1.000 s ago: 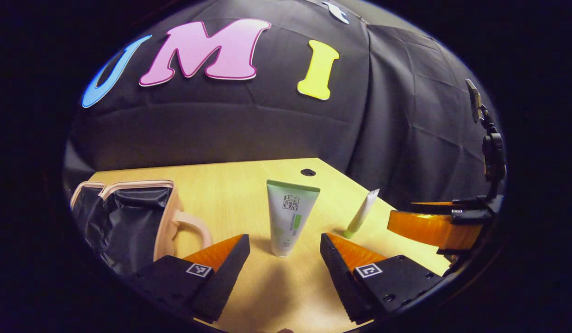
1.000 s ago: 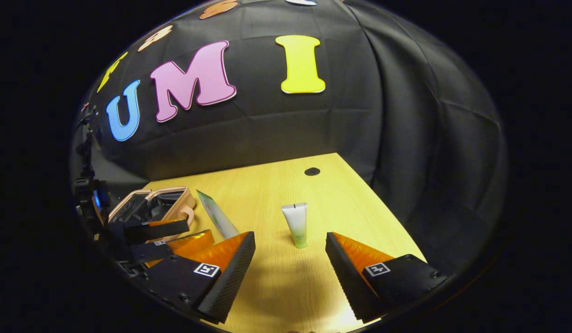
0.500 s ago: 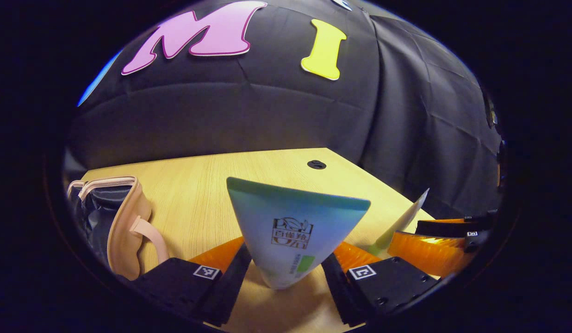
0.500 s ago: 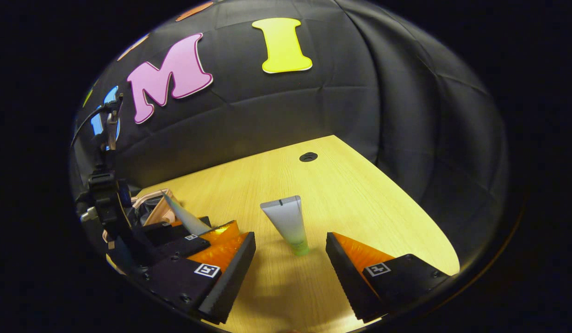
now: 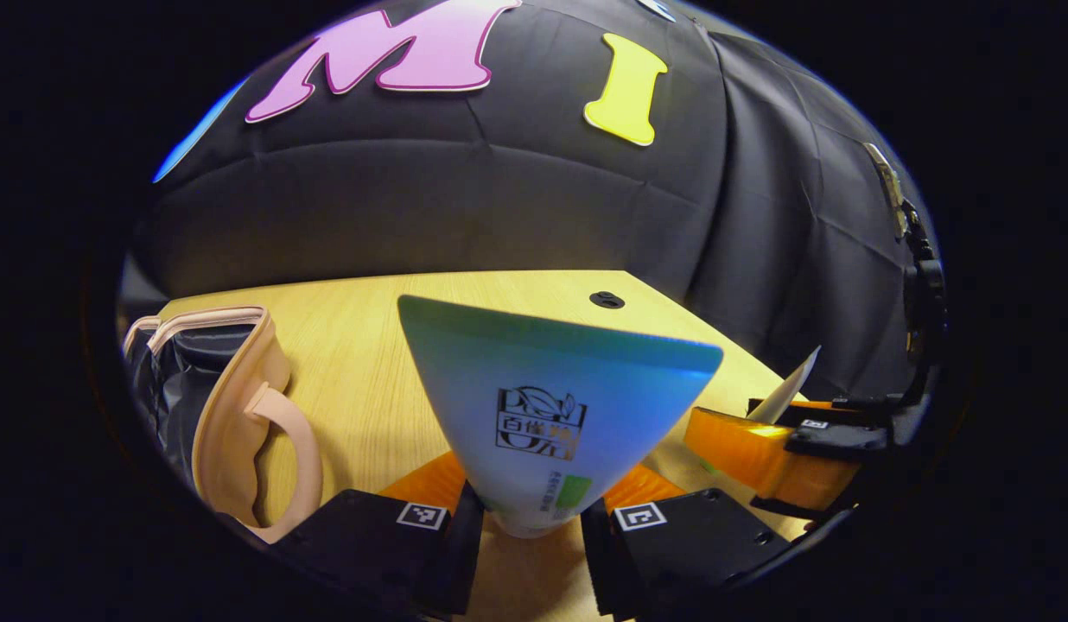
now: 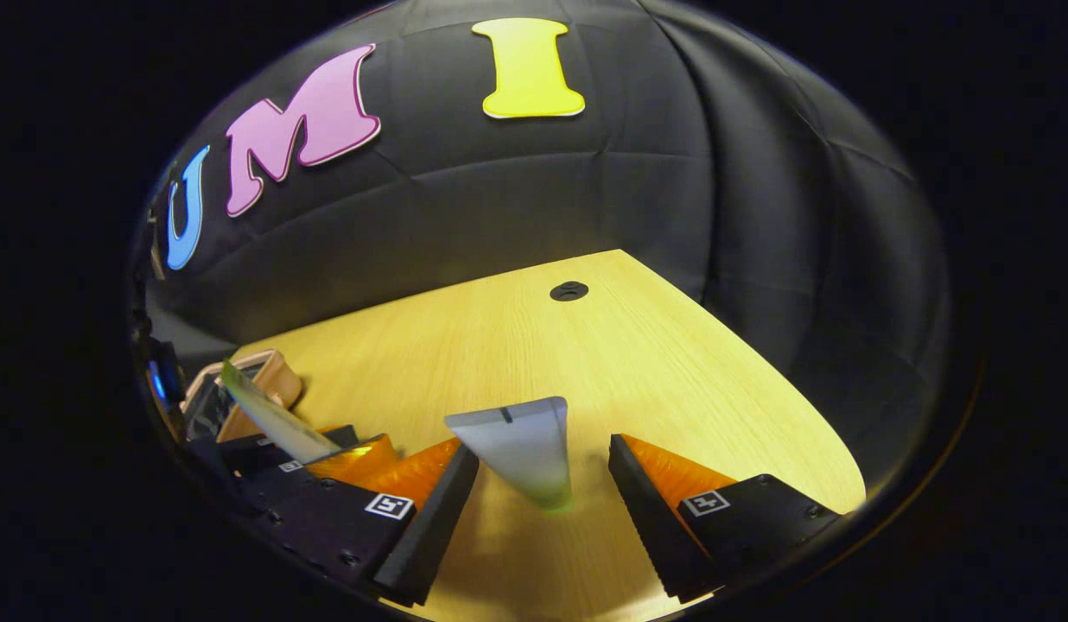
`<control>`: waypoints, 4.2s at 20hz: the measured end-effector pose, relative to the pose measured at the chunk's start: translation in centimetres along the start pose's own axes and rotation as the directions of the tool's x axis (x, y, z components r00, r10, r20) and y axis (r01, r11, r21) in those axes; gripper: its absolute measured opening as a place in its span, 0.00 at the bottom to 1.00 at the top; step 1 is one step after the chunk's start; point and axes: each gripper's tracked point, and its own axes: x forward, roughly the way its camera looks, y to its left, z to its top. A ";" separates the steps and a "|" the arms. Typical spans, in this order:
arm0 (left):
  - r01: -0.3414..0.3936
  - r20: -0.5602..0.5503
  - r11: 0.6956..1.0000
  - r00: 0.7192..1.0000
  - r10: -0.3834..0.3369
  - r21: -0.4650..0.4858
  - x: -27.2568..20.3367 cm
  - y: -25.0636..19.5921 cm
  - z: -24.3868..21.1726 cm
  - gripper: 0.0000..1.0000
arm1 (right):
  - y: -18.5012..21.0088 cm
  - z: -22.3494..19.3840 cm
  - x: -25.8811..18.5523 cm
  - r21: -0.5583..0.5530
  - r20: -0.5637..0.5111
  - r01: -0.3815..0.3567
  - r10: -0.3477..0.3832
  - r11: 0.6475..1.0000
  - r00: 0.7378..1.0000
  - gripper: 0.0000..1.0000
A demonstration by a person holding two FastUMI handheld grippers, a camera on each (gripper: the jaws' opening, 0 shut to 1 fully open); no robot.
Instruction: First open the suitcase, pack the skin care products into it, and then close the suitcase.
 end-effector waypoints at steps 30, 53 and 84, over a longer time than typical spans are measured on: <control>-0.293 0.082 0.948 0.949 0.304 -0.121 -25.5 19.9 6.1 0.52 | 23.6 9.0 -21.2 -0.361 0.074 -0.383 0.436 0.850 0.897 0.34; -0.295 -0.616 0.955 0.753 0.232 -0.001 -12.6 30.8 -5.6 0.52 | 31.9 2.9 -10.9 -0.192 -0.170 -0.508 0.482 0.839 0.860 0.34; -0.570 -0.042 0.794 0.817 0.575 -0.212 -45.1 45.3 1.1 0.98 | 39.3 -12.1 -3.1 -0.264 -0.598 -0.176 -0.018 0.948 0.801 0.41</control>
